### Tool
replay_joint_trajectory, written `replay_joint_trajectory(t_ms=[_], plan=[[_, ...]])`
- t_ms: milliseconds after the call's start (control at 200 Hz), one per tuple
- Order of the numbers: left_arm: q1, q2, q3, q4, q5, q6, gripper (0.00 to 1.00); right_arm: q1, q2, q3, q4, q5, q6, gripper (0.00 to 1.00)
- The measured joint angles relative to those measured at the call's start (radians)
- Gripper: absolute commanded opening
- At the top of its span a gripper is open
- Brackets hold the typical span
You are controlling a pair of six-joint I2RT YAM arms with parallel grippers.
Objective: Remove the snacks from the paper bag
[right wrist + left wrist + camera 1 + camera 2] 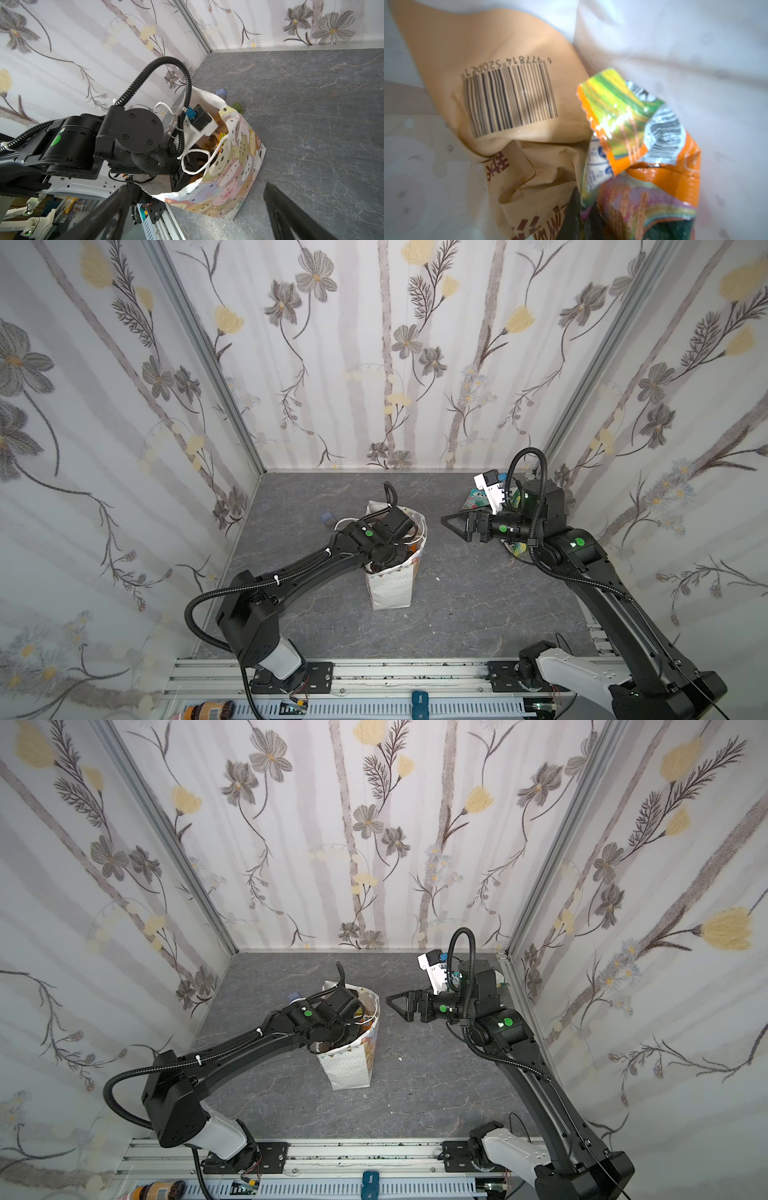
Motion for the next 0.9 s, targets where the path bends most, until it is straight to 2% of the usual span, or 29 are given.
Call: replay_joint_trajectory(t_ms=[455,629,814,899], plan=[[0.0,-0.061,0.043,-0.038,-0.038,0.015,0.0,0.008,0.005,-0.001,0.003,0.0,0.008,1.0],[-0.003,-0.061,0.043,-0.037,-0.024,0.027,0.0,0.063,0.027,-0.042,0.082,0.008,0.058,1.0],[-0.01,-0.062,0.043,-0.034,-0.011,0.031,0.0,0.125,0.118,-0.055,0.119,0.06,0.086,1.0],[-0.012,-0.073,0.043,-0.034,-0.01,0.031,0.0,0.131,0.158,-0.056,0.119,0.122,0.086,0.99]])
